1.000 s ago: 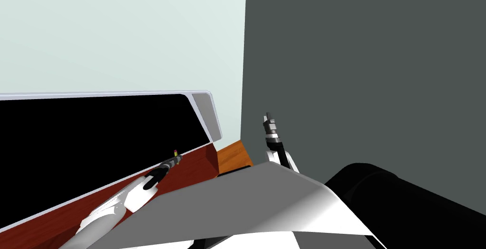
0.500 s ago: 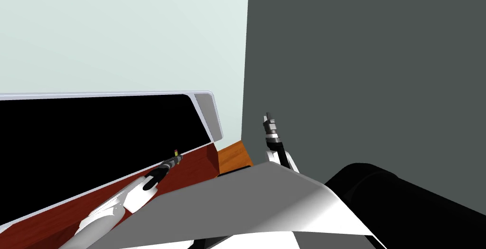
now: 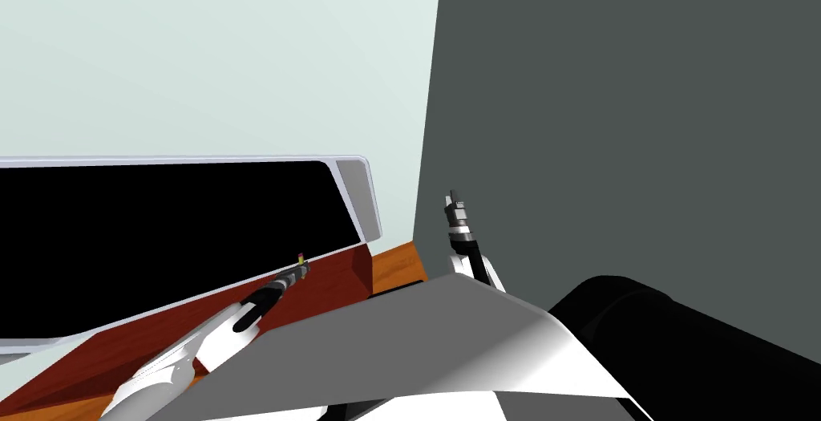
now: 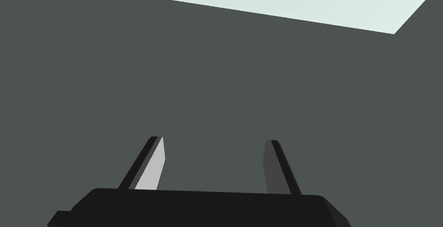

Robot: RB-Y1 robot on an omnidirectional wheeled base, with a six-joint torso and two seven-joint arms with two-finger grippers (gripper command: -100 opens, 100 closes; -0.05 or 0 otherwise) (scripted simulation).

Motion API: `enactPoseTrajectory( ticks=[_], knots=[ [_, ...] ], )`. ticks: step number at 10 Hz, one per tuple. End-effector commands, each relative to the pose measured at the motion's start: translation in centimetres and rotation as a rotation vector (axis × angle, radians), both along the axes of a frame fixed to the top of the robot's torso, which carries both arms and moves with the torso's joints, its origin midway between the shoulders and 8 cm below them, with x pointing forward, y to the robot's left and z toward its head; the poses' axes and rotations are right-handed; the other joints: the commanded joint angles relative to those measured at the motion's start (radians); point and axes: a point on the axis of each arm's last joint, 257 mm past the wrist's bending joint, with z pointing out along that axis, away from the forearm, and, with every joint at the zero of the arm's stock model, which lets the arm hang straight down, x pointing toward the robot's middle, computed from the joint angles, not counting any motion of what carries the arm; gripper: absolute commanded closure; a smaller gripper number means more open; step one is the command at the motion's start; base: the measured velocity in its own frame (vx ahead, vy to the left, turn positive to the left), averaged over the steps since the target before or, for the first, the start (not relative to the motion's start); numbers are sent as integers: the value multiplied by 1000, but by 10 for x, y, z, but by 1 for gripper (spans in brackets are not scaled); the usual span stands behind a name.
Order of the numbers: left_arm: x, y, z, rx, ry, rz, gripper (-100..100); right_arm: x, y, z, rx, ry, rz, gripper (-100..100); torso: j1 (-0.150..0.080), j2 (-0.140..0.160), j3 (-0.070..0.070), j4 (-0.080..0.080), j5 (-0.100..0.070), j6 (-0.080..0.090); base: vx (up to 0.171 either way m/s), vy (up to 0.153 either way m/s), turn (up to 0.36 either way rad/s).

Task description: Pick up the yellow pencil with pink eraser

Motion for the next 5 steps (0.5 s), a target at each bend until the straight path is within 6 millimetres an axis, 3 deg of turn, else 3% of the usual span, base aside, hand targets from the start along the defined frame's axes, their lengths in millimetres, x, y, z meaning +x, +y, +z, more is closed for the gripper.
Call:
enactPoseTrajectory(
  ticks=[1, 3, 4, 5],
  knots=[
    [-3, -9, 1, -1, 2, -31, 100, 0, 0, 0, 0, 0, 0, 0, 0, 0, 0, 0, 0, 0, 82, -37, 172],
    [-8, -20, 3, -5, 5, -69, 100, 0, 0, 0, 0, 0, 0, 0, -1, 0, 0, 0, 0, 1, 86, -37, 181],
    [-7, -17, 2, -4, 4, -55, 100, 0, 0, 0, 0, 0, 0, 0, 0, 0, 0, 0, 0, 1, 37, -17, 45],
    [-7, -17, 1, -4, 4, -58, 0, 0, 0, 0, 0, 0, 0, 0, 1, 1, 1, 0, 0, 2, 6, -4, -7]
  ],
)
